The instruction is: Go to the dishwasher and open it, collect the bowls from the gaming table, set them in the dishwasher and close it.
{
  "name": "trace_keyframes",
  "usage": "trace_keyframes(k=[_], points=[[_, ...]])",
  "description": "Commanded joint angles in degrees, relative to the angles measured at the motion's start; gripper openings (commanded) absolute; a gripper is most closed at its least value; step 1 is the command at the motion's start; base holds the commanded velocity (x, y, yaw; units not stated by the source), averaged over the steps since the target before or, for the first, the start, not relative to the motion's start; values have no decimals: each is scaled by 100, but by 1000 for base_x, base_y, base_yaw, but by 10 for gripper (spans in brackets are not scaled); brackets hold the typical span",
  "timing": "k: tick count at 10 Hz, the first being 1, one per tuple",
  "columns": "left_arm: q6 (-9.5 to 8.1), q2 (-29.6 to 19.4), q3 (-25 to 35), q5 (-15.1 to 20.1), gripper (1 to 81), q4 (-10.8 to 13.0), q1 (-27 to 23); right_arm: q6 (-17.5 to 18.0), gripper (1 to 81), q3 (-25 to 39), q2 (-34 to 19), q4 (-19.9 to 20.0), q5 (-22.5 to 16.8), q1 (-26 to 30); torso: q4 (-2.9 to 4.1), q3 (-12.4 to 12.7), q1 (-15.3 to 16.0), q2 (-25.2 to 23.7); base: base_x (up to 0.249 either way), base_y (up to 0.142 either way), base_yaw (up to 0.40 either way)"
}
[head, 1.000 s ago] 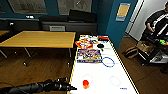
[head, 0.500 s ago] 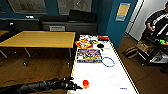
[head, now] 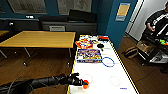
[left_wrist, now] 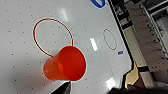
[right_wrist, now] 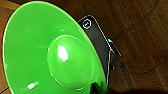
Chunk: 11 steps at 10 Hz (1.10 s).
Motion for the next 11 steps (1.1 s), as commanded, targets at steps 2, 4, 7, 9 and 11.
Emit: trace_keyframes(k=[2,4,7,9,11], points=[[-180,-62,-216,110,811,-47,-1234,-2,10,-4,-233,-73,-310,208,0,0,0,0,0,0,0],[-180,-237,-356,128,811,-74,-1340,-2,10,-48,-180,-82,-328,208,0,-2,0,0,0,0,0],[-180,-292,-617,101,811,-56,-1331,-2,10,-75,-145,-91,-354,243,0,-2,2,2,0,0,0],[-180,-107,-770,136,811,-21,-1314,-2,10,-136,-101,-82,-354,243,0,-5,2,2,0,0,0],[-171,68,-857,136,811,-12,-1270,-2,10,-171,-74,-82,-354,243,0,-5,2,2,0,0,0]])
